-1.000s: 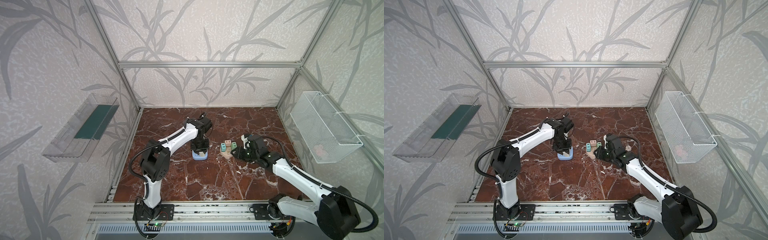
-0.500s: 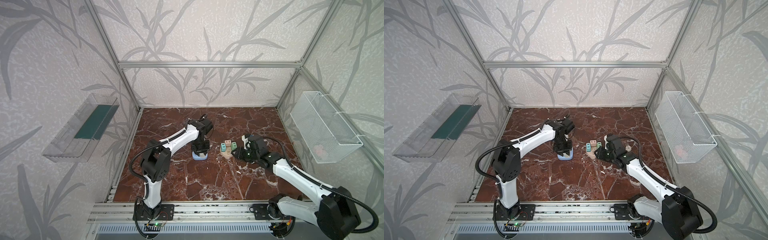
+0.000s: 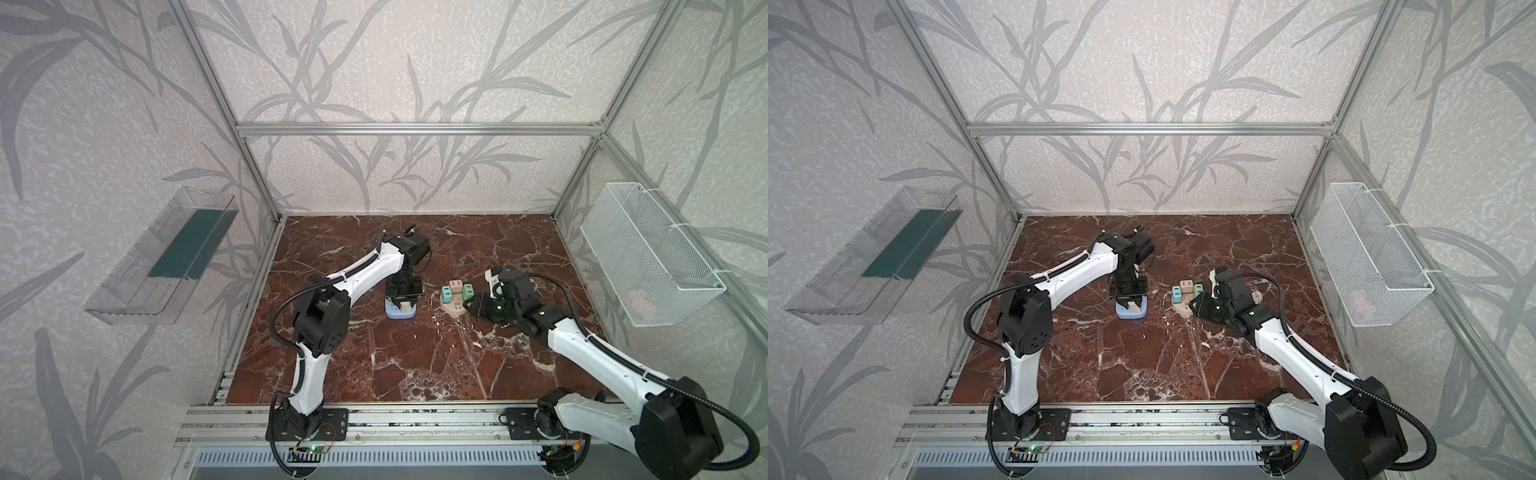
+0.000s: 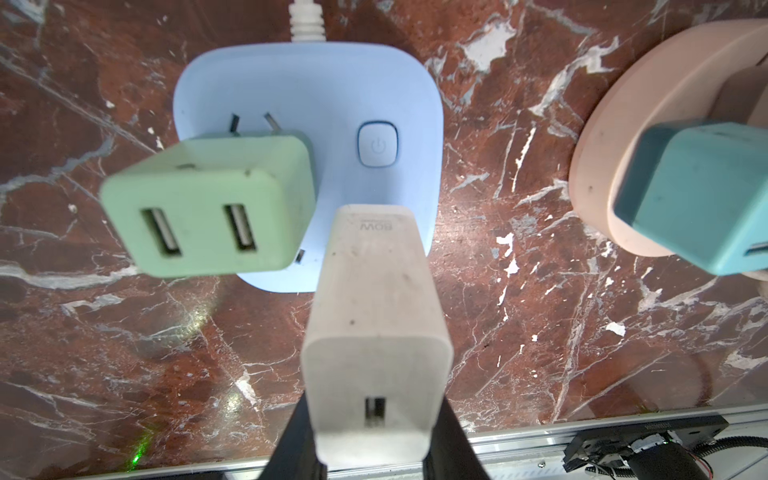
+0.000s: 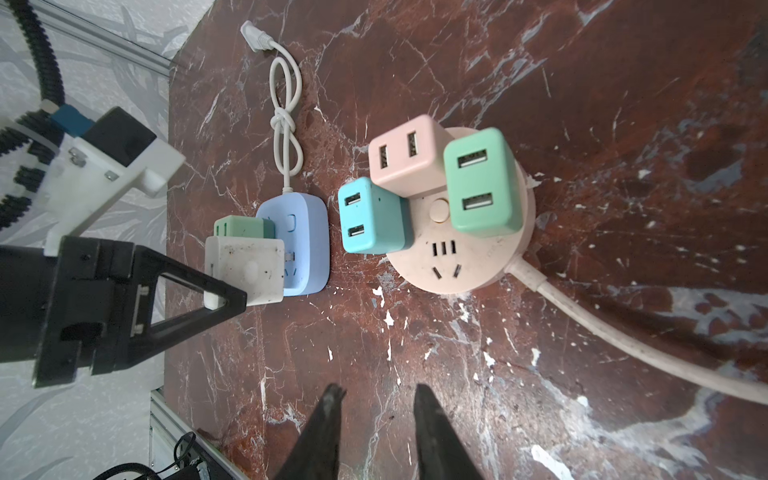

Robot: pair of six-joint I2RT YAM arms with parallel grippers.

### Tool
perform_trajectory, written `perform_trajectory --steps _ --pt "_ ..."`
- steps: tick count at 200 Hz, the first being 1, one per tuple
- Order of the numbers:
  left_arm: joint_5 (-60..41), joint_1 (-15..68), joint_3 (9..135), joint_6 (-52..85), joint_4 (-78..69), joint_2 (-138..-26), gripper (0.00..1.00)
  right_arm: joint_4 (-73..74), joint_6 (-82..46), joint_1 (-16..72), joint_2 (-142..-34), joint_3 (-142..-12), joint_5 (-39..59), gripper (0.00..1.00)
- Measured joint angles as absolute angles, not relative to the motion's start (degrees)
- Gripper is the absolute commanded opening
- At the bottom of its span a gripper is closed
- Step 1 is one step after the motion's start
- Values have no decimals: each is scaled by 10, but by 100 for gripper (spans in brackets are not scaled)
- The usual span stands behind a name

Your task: Insert the plug

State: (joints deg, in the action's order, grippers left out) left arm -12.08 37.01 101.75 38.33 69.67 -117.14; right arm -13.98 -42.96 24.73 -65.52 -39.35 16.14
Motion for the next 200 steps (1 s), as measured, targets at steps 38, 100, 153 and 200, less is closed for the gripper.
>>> perform_trajectory --steps 38,100,153,200 --pt "-120 370 1043 379 716 -1190 0 -139 -430 236 -655 -392 170 31" --pt "-117 353 1132 355 771 -1244 0 -133 -430 221 -655 -389 187 31" --pt "-127 339 1190 321 818 -1287 0 -123 -430 210 -670 -384 201 31" --pt "-134 341 1187 303 834 -1293 0 -115 -430 203 -690 -384 211 31"
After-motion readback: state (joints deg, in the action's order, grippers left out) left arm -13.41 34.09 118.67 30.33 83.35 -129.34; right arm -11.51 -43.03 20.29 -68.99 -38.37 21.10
